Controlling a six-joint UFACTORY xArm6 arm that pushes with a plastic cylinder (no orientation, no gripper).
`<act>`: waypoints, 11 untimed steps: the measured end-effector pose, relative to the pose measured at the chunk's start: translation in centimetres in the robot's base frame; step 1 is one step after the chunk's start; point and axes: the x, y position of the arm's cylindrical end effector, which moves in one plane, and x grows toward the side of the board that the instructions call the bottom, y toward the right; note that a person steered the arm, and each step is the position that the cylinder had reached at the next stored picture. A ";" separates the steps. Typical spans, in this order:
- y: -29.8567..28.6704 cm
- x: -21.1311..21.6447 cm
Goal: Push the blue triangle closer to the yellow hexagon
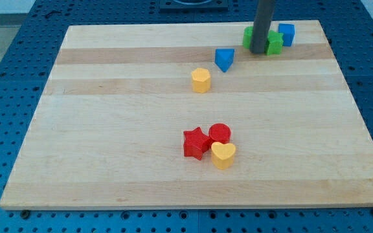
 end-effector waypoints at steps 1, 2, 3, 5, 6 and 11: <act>-1.1 0.8; -2.0 2.1; -3.6 2.3; -5.4 2.3; -5.4 1.5; -8.5 0.5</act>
